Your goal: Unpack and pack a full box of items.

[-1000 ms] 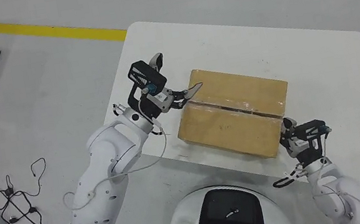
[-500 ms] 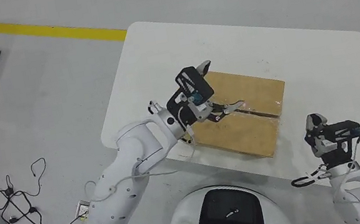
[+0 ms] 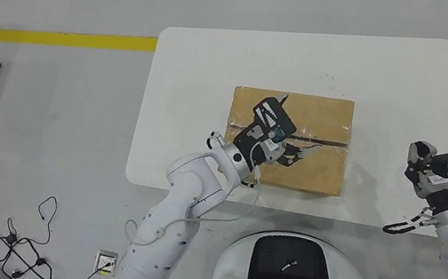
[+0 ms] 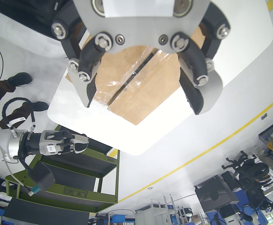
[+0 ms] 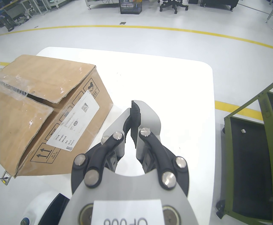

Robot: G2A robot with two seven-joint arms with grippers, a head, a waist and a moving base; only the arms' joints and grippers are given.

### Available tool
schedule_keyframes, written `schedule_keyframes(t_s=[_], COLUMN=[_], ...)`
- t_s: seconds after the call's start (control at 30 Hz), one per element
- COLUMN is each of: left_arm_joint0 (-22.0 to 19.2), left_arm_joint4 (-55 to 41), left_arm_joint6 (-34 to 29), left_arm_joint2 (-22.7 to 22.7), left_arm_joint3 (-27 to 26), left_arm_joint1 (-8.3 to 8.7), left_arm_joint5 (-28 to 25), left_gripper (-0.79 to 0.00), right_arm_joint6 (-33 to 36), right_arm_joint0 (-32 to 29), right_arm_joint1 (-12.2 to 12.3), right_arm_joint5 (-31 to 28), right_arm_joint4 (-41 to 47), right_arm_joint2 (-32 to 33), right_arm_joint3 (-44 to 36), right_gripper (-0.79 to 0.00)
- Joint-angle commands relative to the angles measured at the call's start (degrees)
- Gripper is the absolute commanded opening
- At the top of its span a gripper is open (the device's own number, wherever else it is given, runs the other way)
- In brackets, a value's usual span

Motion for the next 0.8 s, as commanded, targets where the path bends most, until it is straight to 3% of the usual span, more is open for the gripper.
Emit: schedule_keyframes(t_s=[0.0, 0.2, 0.6, 0.77], left_arm_joint0=[0.0, -0.2, -7.4, -8.66], left_arm_joint4=[0.0, 2.56, 16.06, 17.2], left_arm_joint6=[0.0, 0.12, -5.74, -7.35], left_arm_joint2=[0.0, 1.16, 13.82, 15.54], left_arm_joint3=[0.0, -0.18, 6.11, 8.21], left_arm_joint1=[0.0, 0.01, -2.5, -3.37], left_arm_joint5=[0.0, -1.24, 0.1, 1.33], left_gripper=[0.0, 0.0, 0.0, -0.04], right_arm_joint6=[0.01, 0.13, -0.43, -0.83], right_arm_joint0=[-0.14, -0.27, -0.78, -1.56], right_arm_joint1=[-0.03, -0.1, -0.4, -0.52], right_arm_joint5=[-0.23, -1.07, -0.87, -0.96], right_arm_joint4=[-0.01, -0.52, -0.19, 0.31], right_arm_joint2=[0.18, 0.37, 0.84, 1.59], right_arm_joint3=[-0.1, 0.26, 0.41, 0.4], right_gripper=[-0.785, -0.785, -0.785, -0.785])
